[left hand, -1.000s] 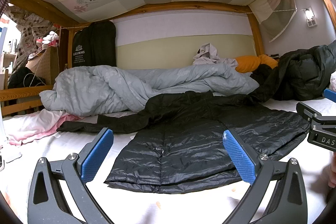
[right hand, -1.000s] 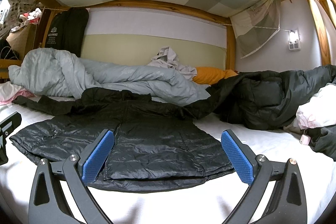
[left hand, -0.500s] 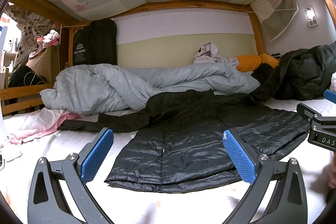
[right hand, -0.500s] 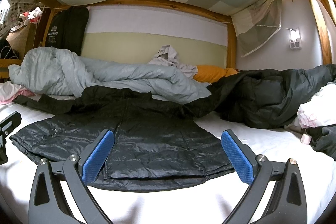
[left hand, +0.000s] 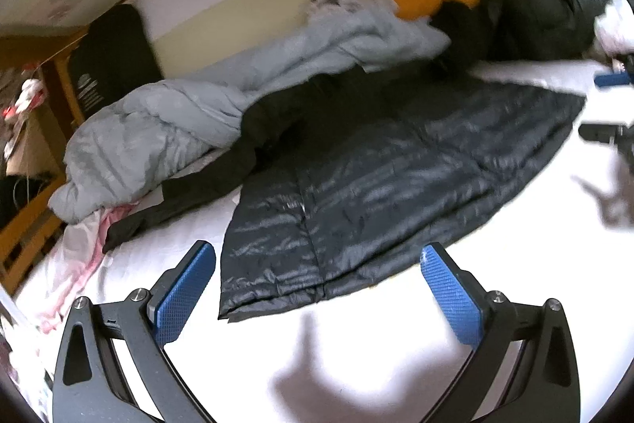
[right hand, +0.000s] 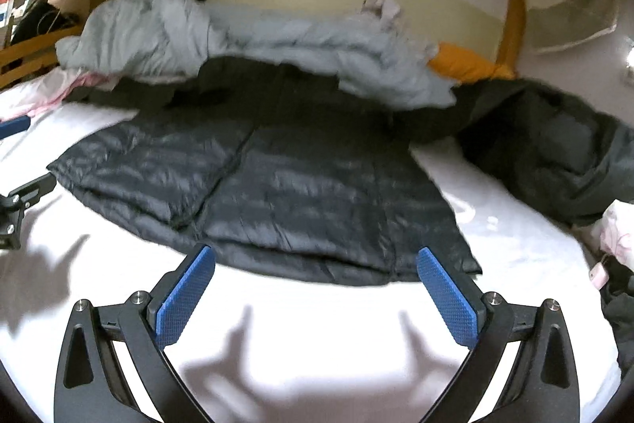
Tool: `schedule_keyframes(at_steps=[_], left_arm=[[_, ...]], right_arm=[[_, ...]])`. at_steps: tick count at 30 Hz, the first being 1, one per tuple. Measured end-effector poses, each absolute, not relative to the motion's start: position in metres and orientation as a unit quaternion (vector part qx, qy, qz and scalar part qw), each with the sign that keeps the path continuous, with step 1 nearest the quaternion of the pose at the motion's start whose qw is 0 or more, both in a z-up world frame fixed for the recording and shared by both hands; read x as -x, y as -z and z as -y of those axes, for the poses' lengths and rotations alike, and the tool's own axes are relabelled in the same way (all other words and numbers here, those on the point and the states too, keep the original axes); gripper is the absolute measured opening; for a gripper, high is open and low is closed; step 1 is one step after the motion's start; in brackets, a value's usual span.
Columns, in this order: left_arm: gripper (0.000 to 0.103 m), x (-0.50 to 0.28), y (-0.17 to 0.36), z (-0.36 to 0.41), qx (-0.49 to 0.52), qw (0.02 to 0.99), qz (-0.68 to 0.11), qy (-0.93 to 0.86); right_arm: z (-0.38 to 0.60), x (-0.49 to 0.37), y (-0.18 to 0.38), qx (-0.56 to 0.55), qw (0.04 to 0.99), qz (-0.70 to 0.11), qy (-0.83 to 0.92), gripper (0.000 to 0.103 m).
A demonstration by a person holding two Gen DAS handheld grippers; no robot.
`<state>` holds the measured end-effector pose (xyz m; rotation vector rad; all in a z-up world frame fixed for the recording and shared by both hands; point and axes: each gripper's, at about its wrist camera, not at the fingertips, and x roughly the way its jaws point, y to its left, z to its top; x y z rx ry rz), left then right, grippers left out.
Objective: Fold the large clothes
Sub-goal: 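Grasp the jacket hem with the left gripper while the right gripper grasps the hem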
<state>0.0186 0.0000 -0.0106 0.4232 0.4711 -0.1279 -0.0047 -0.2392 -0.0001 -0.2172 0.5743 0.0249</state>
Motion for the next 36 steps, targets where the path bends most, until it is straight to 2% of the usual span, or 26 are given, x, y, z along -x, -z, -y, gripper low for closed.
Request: schedule_keyframes(at_steps=[10,17,18,20,21,22,23,24,25,26,29,36], left_arm=[[0.103,-0.045,0.049,0.009,-0.363,0.875,-0.310,0.081],[0.103,-0.089,0.055,0.008,-0.364,0.870,-0.326,0.067],[0.101,-0.095,0.054,0.006,-0.356,0.872,-0.330,0.060],[0.087,-0.105,0.054,0.002,-0.335,0.879,-0.335,0.054],[0.070,-0.109,0.055,-0.001,-0.329,0.880,-0.338,0.054],[0.046,-0.112,0.056,-0.003,-0.327,0.880,-0.341,0.053],[0.034,-0.114,0.058,-0.005,-0.325,0.879,-0.346,0.054],[0.015,-0.114,0.059,-0.007,-0.322,0.877,-0.352,0.057],[0.011,-0.113,0.060,-0.009,-0.322,0.878,-0.351,0.057],[0.008,-0.109,0.057,-0.010,-0.323,0.881,-0.342,0.056],[0.008,-0.092,0.045,-0.013,-0.313,0.890,-0.326,0.059],[0.007,-0.019,0.016,-0.027,-0.285,0.903,-0.312,0.085]], right_arm=[[0.235,-0.024,0.029,0.262,0.886,-0.379,-0.047,0.102],[0.246,-0.074,0.037,0.255,0.880,-0.400,-0.018,0.102],[0.248,-0.081,0.037,0.254,0.883,-0.395,-0.011,0.099],[0.250,-0.090,0.039,0.253,0.887,-0.387,-0.004,0.093],[0.250,-0.093,0.039,0.256,0.890,-0.377,0.003,0.093],[0.250,-0.094,0.040,0.259,0.892,-0.369,0.009,0.091],[0.251,-0.095,0.041,0.262,0.894,-0.364,0.013,0.077],[0.252,-0.095,0.042,0.261,0.893,-0.365,0.011,0.052],[0.253,-0.094,0.043,0.257,0.893,-0.370,0.009,0.037],[0.255,-0.093,0.043,0.254,0.892,-0.373,0.010,0.015],[0.256,-0.072,0.037,0.254,0.904,-0.343,0.009,0.008],[0.257,0.001,0.017,0.229,0.916,-0.329,-0.031,0.006]])
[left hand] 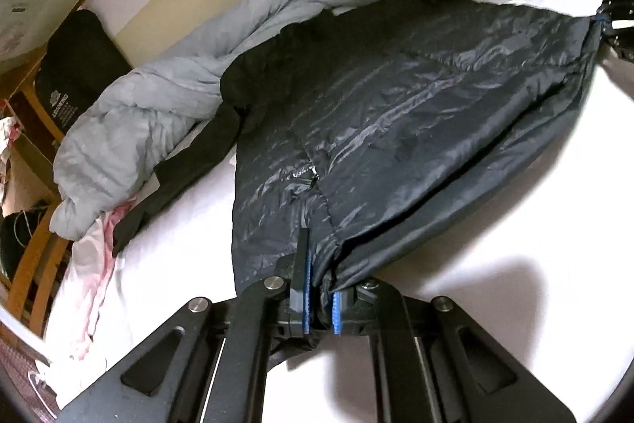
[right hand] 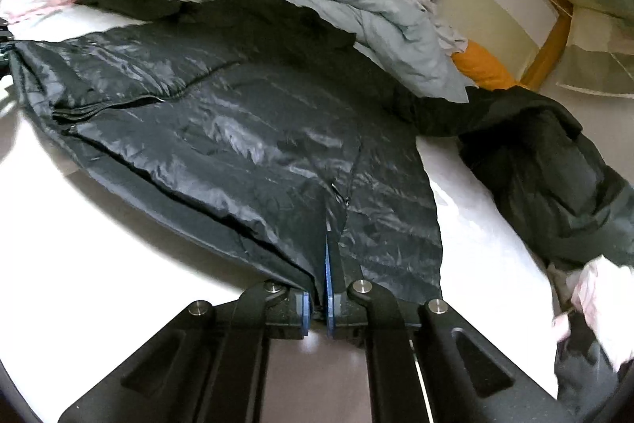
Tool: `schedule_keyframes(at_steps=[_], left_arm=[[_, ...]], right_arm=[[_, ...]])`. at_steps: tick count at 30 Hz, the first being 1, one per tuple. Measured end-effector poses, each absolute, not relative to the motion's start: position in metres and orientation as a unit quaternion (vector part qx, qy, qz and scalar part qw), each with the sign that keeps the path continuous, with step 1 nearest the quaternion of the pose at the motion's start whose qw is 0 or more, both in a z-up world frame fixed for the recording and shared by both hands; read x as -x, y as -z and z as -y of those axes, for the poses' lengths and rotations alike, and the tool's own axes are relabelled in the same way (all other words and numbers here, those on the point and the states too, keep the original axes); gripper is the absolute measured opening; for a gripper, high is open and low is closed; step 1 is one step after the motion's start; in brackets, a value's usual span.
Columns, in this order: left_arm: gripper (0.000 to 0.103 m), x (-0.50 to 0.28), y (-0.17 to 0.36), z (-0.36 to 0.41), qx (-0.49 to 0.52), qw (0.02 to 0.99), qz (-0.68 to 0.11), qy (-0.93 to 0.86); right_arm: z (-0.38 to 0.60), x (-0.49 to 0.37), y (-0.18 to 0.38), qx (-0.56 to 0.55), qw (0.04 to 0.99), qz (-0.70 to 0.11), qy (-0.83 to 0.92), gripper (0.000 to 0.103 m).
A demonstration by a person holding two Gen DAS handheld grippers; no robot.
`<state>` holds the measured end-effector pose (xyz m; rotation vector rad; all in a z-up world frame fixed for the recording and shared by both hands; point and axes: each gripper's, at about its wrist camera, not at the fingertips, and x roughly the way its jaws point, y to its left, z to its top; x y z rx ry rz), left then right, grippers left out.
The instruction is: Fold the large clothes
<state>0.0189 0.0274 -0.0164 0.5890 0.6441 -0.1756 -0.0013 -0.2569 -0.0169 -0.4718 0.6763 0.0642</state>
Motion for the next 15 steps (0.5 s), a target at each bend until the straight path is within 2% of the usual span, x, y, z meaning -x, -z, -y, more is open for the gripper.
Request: schedule_keyframes(at_steps=[7,15], left_arm=[[0.007,0.037,0.002,-0.040,-0.226,0.913,-0.324,0.099],[0.009,0.026,-0.028,-0.040,-0.189,0.932,-0.295,0.089]], right_arm=[[0.257,0.076,-0.001,0.211,0.923,-0.316,-0.055,0.006],[0.253,0.069,-0.030,0.197,0.938,-0.284,-0.037,0.006]])
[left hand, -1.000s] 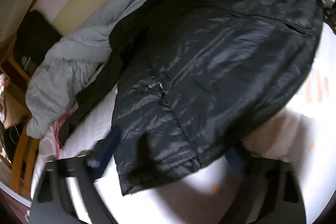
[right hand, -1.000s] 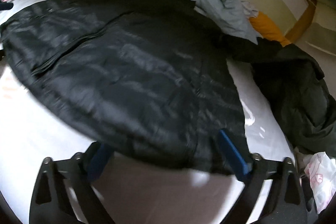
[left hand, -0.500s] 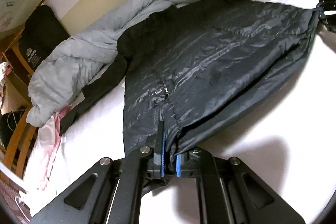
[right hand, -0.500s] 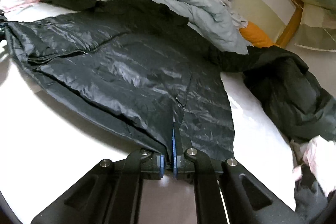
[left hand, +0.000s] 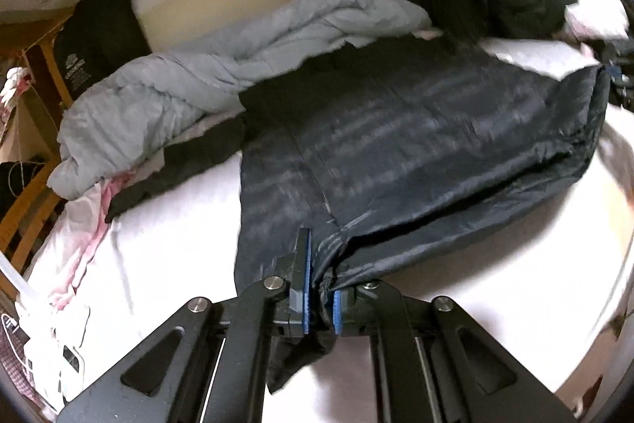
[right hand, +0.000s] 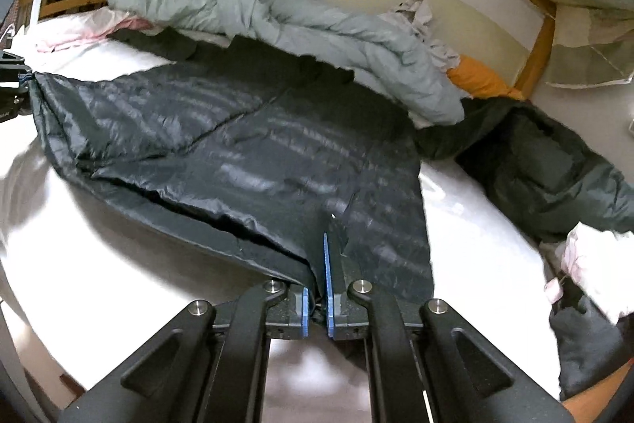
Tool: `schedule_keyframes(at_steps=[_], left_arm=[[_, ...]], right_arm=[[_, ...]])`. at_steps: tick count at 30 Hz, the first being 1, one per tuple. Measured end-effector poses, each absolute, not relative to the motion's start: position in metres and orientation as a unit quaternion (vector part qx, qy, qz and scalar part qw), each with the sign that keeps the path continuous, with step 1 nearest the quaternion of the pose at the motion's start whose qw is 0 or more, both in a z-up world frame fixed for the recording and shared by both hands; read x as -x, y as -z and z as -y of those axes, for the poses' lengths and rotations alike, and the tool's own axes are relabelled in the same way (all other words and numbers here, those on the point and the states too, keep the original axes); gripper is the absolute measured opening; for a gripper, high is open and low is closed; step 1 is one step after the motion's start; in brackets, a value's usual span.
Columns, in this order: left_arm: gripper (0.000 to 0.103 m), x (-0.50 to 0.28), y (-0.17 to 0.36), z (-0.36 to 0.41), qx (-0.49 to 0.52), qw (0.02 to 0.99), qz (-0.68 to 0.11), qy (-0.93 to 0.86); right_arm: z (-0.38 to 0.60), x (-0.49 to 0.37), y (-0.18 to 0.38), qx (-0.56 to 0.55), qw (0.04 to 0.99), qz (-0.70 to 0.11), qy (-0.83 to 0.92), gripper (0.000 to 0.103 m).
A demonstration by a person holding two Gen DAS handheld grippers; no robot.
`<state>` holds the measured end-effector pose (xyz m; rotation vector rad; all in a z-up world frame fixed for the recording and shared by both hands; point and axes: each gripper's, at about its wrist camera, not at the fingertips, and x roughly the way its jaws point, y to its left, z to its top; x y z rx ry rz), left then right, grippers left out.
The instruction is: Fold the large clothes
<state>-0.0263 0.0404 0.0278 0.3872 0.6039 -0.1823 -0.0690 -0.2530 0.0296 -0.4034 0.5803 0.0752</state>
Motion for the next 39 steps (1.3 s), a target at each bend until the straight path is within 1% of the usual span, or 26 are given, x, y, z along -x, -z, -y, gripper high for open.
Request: schedule_keyframes(at_steps=[4,7,9,10,13,15,16,17,19,20,21,22,23,25,27,31,33,35,36,38,39], left_arm=[[0.009,-0.009,-0.041,-0.041,-0.158,0.939,-0.293,0.084],[0.011,-0.048,-0.038,-0.043,-0.141,0.937,-0.311,0.072],[0.012,-0.074,-0.029,-0.045,-0.131,0.935,-0.323,0.065],[0.014,-0.086,-0.024,-0.047,-0.124,0.934,-0.328,0.063],[0.016,-0.107,-0.008,-0.046,-0.120,0.929,-0.342,0.069],[0.023,-0.119,0.002,-0.043,-0.129,0.927,-0.345,0.065],[0.037,-0.124,0.008,-0.043,-0.132,0.927,-0.347,0.058],[0.057,-0.127,0.011,-0.043,-0.134,0.927,-0.347,0.048],[0.075,-0.132,0.015,-0.048,-0.131,0.930,-0.342,0.024],[0.077,-0.133,0.015,-0.052,-0.126,0.933,-0.337,0.015],[0.080,-0.133,0.014,-0.057,-0.120,0.935,-0.333,0.005],[0.085,-0.132,0.012,-0.060,-0.116,0.937,-0.329,-0.004],[0.090,-0.130,0.010,-0.065,-0.112,0.940,-0.321,-0.013],[0.094,-0.125,0.005,-0.073,-0.100,0.945,-0.312,-0.016],[0.095,-0.121,0.001,-0.081,-0.077,0.946,-0.314,-0.008],[0.099,-0.117,0.001,-0.091,-0.028,0.938,-0.346,0.025],[0.099,-0.119,0.007,-0.090,-0.019,0.930,-0.364,0.039],[0.098,-0.123,0.017,-0.086,-0.030,0.922,-0.384,0.033],[0.095,-0.126,0.023,-0.086,-0.034,0.919,-0.392,0.028],[0.064,-0.130,0.032,-0.086,-0.038,0.915,-0.401,0.023],[0.058,-0.132,0.036,-0.087,-0.041,0.913,-0.406,0.019]], right_arm=[[0.259,0.035,-0.047,0.165,0.949,-0.269,-0.021,0.006],[0.263,-0.003,-0.049,0.148,0.952,-0.268,-0.006,0.007],[0.265,-0.032,-0.043,0.139,0.949,-0.284,-0.009,0.007],[0.265,-0.044,-0.037,0.140,0.945,-0.294,-0.012,0.007],[0.268,-0.077,-0.020,0.138,0.936,-0.323,-0.015,0.007],[0.270,-0.090,-0.014,0.136,0.933,-0.332,-0.020,0.007],[0.270,-0.094,-0.011,0.140,0.933,-0.332,-0.019,0.007],[0.270,-0.098,-0.008,0.144,0.933,-0.330,-0.019,0.009],[0.274,-0.100,-0.003,0.145,0.934,-0.327,-0.009,0.021],[0.277,-0.102,-0.002,0.143,0.935,-0.324,0.007,0.044],[0.281,-0.101,-0.002,0.141,0.939,-0.313,0.028,0.072],[0.285,-0.099,-0.004,0.137,0.943,-0.300,0.045,0.083],[0.289,-0.096,-0.006,0.131,0.948,-0.284,0.057,0.088],[0.300,-0.090,-0.012,0.116,0.953,-0.270,0.072,0.088],[0.311,-0.082,-0.017,0.106,0.956,-0.263,0.080,0.088],[0.336,-0.061,-0.025,0.073,0.961,-0.255,0.078,0.088],[0.350,-0.056,-0.024,0.046,0.961,-0.262,0.075,0.089],[0.366,-0.058,-0.015,0.013,0.955,-0.287,0.069,0.089],[0.374,-0.061,-0.009,-0.008,0.950,-0.305,0.061,0.089],[0.386,-0.070,0.006,-0.048,0.939,-0.340,0.031,0.089],[0.391,-0.074,0.015,-0.067,0.932,-0.356,0.019,0.088]])
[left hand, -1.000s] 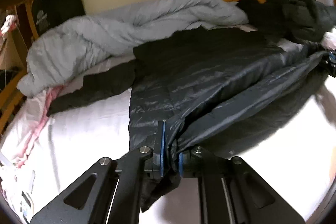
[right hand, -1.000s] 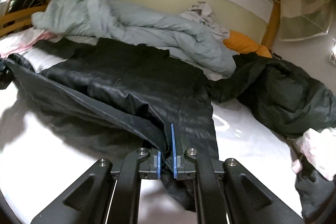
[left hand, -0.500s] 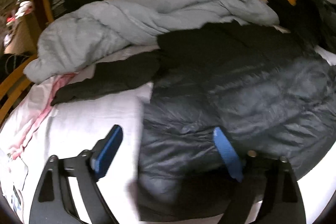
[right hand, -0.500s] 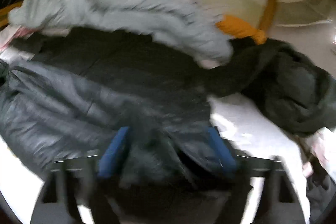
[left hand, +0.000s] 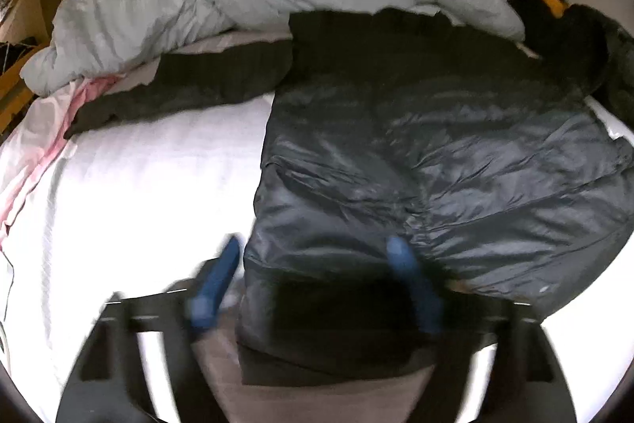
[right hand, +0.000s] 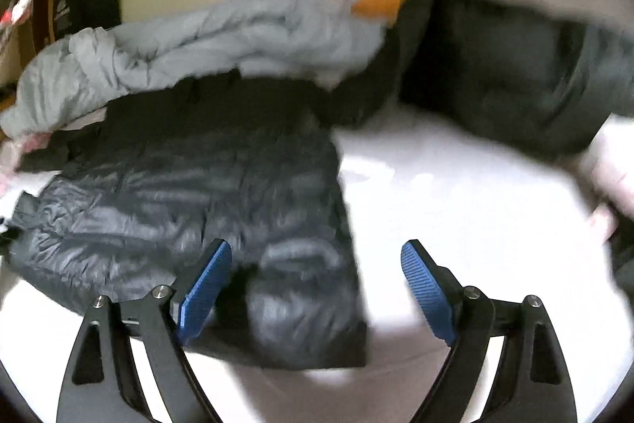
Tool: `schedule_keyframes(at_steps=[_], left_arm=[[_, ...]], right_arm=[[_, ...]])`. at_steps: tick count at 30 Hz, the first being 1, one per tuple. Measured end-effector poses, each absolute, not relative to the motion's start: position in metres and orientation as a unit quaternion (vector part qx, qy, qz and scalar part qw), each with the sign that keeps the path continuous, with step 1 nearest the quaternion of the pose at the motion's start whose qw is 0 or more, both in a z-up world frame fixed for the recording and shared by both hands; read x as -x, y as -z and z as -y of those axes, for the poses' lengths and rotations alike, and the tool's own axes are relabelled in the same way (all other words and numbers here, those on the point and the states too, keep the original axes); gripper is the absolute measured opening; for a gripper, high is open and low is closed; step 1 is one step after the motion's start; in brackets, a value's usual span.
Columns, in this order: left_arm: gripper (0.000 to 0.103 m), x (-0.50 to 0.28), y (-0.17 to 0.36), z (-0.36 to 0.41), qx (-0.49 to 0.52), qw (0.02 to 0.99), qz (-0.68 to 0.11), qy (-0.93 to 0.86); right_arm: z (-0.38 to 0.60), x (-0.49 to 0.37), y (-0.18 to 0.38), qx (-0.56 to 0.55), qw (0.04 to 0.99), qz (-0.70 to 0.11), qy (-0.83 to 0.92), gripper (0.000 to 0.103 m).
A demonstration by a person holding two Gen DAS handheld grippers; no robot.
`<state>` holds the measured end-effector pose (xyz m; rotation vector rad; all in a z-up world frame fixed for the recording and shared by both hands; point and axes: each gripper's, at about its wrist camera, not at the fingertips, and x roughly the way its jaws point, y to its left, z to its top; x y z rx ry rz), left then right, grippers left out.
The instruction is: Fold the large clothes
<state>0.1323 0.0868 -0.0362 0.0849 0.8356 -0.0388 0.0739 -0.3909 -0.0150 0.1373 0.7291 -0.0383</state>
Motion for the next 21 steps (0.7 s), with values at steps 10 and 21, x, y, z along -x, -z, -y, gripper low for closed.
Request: schedule_keyframes(at_steps=[10,21], left_arm=[[0.053,-0.139,0.048,-0.096,-0.053,0.910,-0.407,-0.055],[0.064,-0.098,0.004,-0.088,-0.073,0.952,-0.296,-0.036]], right_arm=[[0.381,-0.094,0.045,-0.032,0.921,-0.381,0.075,0.037],[0.380,-0.064,0.013,-0.010,0.945,-0.310,0.105,0.043]])
